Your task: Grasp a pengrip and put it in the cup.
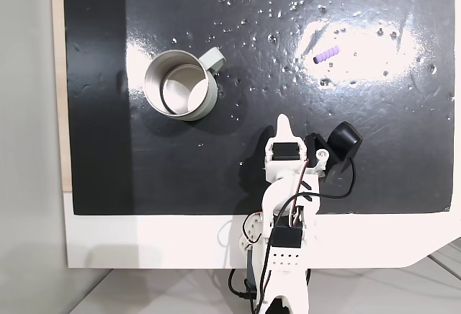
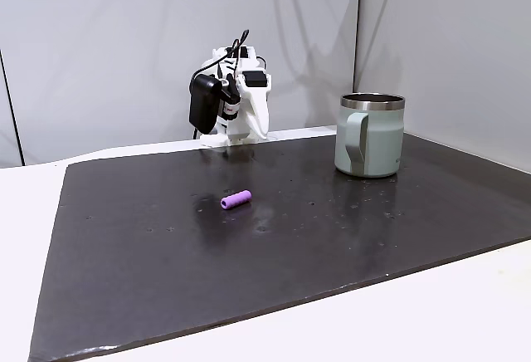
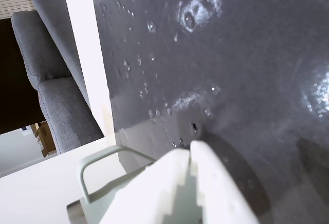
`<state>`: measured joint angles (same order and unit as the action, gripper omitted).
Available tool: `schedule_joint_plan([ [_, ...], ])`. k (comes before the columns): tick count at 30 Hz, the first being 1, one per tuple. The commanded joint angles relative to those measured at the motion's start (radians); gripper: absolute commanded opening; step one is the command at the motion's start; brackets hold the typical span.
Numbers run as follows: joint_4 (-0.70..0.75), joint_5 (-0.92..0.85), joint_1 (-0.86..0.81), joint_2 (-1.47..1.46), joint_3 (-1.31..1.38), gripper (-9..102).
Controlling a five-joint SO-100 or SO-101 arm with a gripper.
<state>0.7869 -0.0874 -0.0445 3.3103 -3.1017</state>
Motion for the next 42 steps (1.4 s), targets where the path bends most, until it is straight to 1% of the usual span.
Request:
schedule_joint_plan([
  [1,-0.015,0.006,-0.017,0.008,0.003,0],
  [15,-0.014,-0.009,-0.020,0.008,0.009,0],
  [21,0.071,-0.103,-0.069,-0.029,0.170,0],
  [23,0.067,-0.132,-0.081,-0.117,0.244,0],
  [29,0.002,-0.201,-0.127,-0.537,0.532,0],
  [34,-0.020,-0.276,-0.178,-0.853,0.765,2],
  [39,-0.018,-0.347,-0.241,-1.143,0.994,7],
  [42,-0.015,-0.410,-0.258,-1.282,1.098,15],
])
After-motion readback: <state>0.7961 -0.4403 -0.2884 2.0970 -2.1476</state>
